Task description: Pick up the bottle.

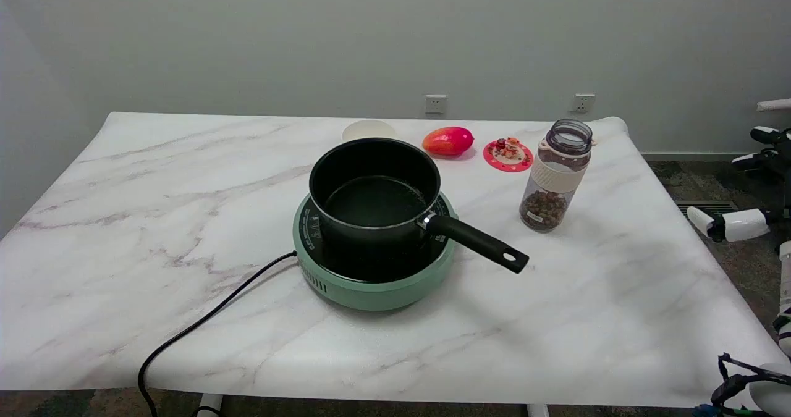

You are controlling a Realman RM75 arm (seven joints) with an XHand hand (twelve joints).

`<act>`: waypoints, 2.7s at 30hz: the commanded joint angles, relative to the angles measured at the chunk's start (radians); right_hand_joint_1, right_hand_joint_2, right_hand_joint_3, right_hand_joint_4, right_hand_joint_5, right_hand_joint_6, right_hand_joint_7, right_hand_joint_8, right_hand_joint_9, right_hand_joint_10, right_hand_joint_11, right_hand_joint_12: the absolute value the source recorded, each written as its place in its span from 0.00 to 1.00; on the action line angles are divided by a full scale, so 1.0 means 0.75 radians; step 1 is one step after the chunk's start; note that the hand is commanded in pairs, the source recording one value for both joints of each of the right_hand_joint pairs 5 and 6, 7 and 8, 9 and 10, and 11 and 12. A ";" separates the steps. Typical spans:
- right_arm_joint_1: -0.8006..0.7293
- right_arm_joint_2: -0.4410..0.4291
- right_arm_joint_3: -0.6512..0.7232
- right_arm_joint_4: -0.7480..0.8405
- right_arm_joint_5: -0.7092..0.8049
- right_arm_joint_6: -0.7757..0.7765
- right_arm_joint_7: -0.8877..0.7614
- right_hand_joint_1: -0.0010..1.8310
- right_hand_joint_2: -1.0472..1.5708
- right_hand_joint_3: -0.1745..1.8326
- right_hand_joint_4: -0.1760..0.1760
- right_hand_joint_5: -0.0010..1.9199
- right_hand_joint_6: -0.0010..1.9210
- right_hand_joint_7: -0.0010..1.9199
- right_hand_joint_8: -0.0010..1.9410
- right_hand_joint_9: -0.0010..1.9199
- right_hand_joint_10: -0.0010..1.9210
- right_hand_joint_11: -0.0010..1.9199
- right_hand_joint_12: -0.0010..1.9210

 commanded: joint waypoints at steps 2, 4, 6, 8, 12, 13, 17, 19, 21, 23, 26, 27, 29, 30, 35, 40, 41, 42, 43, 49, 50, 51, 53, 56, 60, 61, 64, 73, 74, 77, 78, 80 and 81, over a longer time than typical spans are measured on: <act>-0.033 -0.044 0.030 -0.086 -0.017 0.038 0.029 0.73 0.20 0.76 0.50 0.20 0.20 0.37 0.37 0.32 0.32 0.35 0.35; -0.044 -0.051 0.015 0.001 0.041 -0.045 0.110 0.73 0.16 0.79 0.50 0.18 0.18 0.32 0.32 0.32 0.31 0.35 0.35; -0.047 -0.052 0.000 0.053 0.055 -0.146 0.228 0.73 0.12 0.75 0.50 0.15 0.15 0.29 0.28 0.31 0.31 0.35 0.35; -0.034 -0.043 -0.024 0.081 0.015 -0.189 0.301 0.72 0.08 0.73 0.50 0.10 0.10 0.27 0.27 0.29 0.29 0.34 0.34; -0.024 -0.031 -0.043 0.192 -0.017 -0.356 0.494 0.72 0.07 0.71 0.50 0.06 0.06 0.24 0.24 0.27 0.27 0.33 0.33; -0.021 -0.028 -0.045 0.207 -0.033 -0.396 0.604 0.72 0.06 0.71 0.50 0.05 0.05 0.23 0.23 0.27 0.27 0.33 0.33; -0.002 -0.013 -0.062 0.175 -0.188 -0.422 0.953 0.70 0.03 0.67 0.50 0.04 0.04 0.21 0.21 0.25 0.25 0.32 0.32; 0.009 -0.009 -0.067 0.122 -0.309 -0.413 1.161 0.70 0.04 0.62 0.50 0.04 0.04 0.21 0.21 0.25 0.25 0.31 0.31; 0.014 -0.005 -0.069 0.093 -0.399 -0.402 1.265 0.69 0.05 0.59 0.50 0.03 0.03 0.20 0.20 0.24 0.24 0.30 0.30; 0.017 -0.005 -0.069 0.072 -0.472 -0.396 1.346 0.69 0.06 0.59 0.50 0.03 0.03 0.20 0.20 0.24 0.24 0.31 0.31; 0.015 -0.005 -0.086 0.055 -0.501 -0.385 1.428 0.68 0.07 0.59 0.50 0.02 0.02 0.20 0.20 0.24 0.24 0.31 0.31; 0.016 -0.005 -0.098 0.043 -0.501 -0.369 1.452 0.68 0.07 0.58 0.50 0.02 0.02 0.20 0.20 0.24 0.24 0.31 0.31; 0.028 -0.003 -0.126 0.018 -0.501 -0.337 1.486 0.67 0.08 0.56 0.50 0.00 0.00 0.19 0.19 0.24 0.24 0.31 0.31; 0.042 -0.002 -0.151 -0.002 -0.501 -0.319 1.511 0.67 0.08 0.56 0.50 0.00 0.00 0.19 0.19 0.23 0.23 0.30 0.30; 0.132 0.000 -0.278 -0.083 -0.501 -0.259 1.592 0.66 0.07 0.57 0.50 0.00 0.00 0.18 0.17 0.22 0.21 0.28 0.28; 0.241 -0.002 -0.392 -0.212 -0.501 -0.205 1.618 0.66 0.06 0.56 0.50 0.00 0.00 0.17 0.17 0.21 0.21 0.27 0.27; 0.259 0.004 -0.411 -0.234 -0.503 -0.203 1.627 0.66 0.06 0.56 0.50 0.00 0.00 0.17 0.17 0.21 0.21 0.26 0.26; 0.271 0.008 -0.415 -0.251 -0.513 -0.203 1.629 0.66 0.06 0.56 0.50 0.00 0.00 0.17 0.17 0.21 0.21 0.26 0.26; 0.275 0.010 -0.415 -0.259 -0.517 -0.204 1.631 0.66 0.06 0.56 0.50 0.00 0.00 0.17 0.17 0.20 0.20 0.26 0.26; 0.316 0.023 -0.406 -0.318 -0.538 -0.212 1.644 0.65 0.04 0.58 0.50 0.00 0.00 0.15 0.15 0.19 0.19 0.23 0.23; 0.323 0.023 -0.400 -0.324 -0.551 -0.212 1.644 0.65 0.04 0.58 0.50 0.00 0.00 0.15 0.15 0.18 0.18 0.23 0.23; 0.327 0.024 -0.395 -0.324 -0.565 -0.212 1.644 0.65 0.03 0.58 0.50 0.00 0.00 0.15 0.15 0.18 0.18 0.23 0.23; 0.334 0.025 -0.382 -0.324 -0.593 -0.216 1.644 0.65 0.03 0.57 0.50 0.00 0.00 0.15 0.15 0.18 0.18 0.23 0.23; 0.353 0.028 -0.371 -0.324 -0.650 -0.228 1.631 0.65 0.03 0.56 0.50 0.00 0.00 0.16 0.15 0.18 0.18 0.23 0.23; 0.392 0.036 -0.367 -0.337 -0.727 -0.247 1.629 0.65 0.03 0.55 0.50 0.00 0.00 0.16 0.16 0.19 0.19 0.23 0.23; 0.412 0.041 -0.374 -0.346 -0.744 -0.247 1.629 0.65 0.03 0.55 0.50 0.00 0.00 0.16 0.16 0.19 0.19 0.23 0.23; 0.457 0.049 -0.391 -0.363 -0.768 -0.247 1.639 0.65 0.03 0.55 0.50 0.00 0.00 0.16 0.16 0.19 0.19 0.23 0.23; 0.596 0.045 -0.483 -0.441 -0.819 -0.242 1.642 0.65 0.03 0.55 0.50 0.00 0.00 0.16 0.16 0.19 0.19 0.23 0.23; 0.609 0.045 -0.491 -0.447 -0.819 -0.245 1.642 0.65 0.03 0.55 0.50 0.00 0.00 0.16 0.16 0.19 0.19 0.23 0.23; 0.645 0.045 -0.528 -0.469 -0.819 -0.247 1.642 0.65 0.03 0.55 0.50 0.00 0.00 0.16 0.16 0.19 0.19 0.23 0.23; 0.654 0.043 -0.536 -0.475 -0.819 -0.247 1.642 0.65 0.03 0.56 0.50 0.00 0.00 0.16 0.16 0.19 0.19 0.23 0.23; 0.682 0.036 -0.560 -0.499 -0.819 -0.247 1.642 0.65 0.03 0.56 0.50 0.00 0.00 0.16 0.16 0.19 0.18 0.23 0.23; 0.686 0.034 -0.565 -0.503 -0.819 -0.247 1.642 0.65 0.02 0.56 0.50 0.00 0.00 0.15 0.15 0.18 0.18 0.22 0.22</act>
